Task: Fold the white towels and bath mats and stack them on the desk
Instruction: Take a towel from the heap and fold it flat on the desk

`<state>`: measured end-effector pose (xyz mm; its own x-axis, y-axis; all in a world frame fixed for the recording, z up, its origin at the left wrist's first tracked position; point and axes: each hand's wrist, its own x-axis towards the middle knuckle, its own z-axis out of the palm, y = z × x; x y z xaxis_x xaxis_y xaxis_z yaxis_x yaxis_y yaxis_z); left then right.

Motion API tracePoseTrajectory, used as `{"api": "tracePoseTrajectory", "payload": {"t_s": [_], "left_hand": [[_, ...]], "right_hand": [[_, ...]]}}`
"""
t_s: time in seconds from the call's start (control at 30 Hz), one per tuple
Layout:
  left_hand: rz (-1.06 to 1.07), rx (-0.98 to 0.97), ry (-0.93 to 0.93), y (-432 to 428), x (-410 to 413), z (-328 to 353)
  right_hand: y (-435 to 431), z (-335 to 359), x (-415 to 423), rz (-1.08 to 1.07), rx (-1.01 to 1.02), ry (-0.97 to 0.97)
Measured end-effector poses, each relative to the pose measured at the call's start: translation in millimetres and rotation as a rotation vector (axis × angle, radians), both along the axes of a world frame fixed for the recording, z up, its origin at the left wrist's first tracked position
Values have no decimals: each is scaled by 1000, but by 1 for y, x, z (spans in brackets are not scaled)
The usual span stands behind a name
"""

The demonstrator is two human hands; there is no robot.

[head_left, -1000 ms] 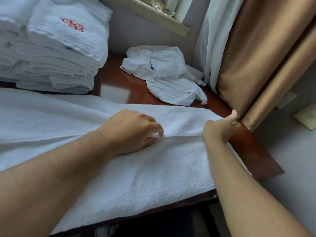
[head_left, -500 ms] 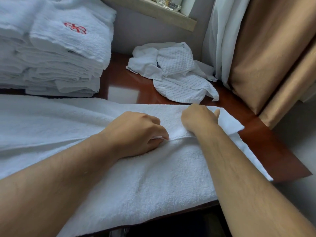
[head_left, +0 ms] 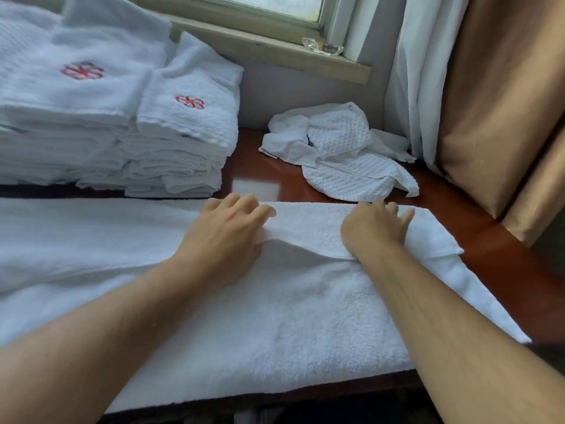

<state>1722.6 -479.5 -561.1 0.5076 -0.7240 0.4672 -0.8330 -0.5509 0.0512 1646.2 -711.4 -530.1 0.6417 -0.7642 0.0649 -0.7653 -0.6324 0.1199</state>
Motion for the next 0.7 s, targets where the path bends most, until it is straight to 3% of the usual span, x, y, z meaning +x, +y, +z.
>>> {"api": "tracePoseTrajectory", "payload": {"t_s": [0.17,0.33,0.5,0.6,0.7], "left_hand": [[208,77,35,98,22,7],[403,84,100,191,17,11],[493,71,58,256,17,15],[485,47,-28,271,20,20],[532,88,30,279,27,18]], "right_hand": [[110,-5,20,552,165,-311],[192,-13,32,909,309,-259],[210,-20,36,986,226,-166],[227,-15,39,1088,295,-192],[241,-27,35,1207,317,-101]]}}
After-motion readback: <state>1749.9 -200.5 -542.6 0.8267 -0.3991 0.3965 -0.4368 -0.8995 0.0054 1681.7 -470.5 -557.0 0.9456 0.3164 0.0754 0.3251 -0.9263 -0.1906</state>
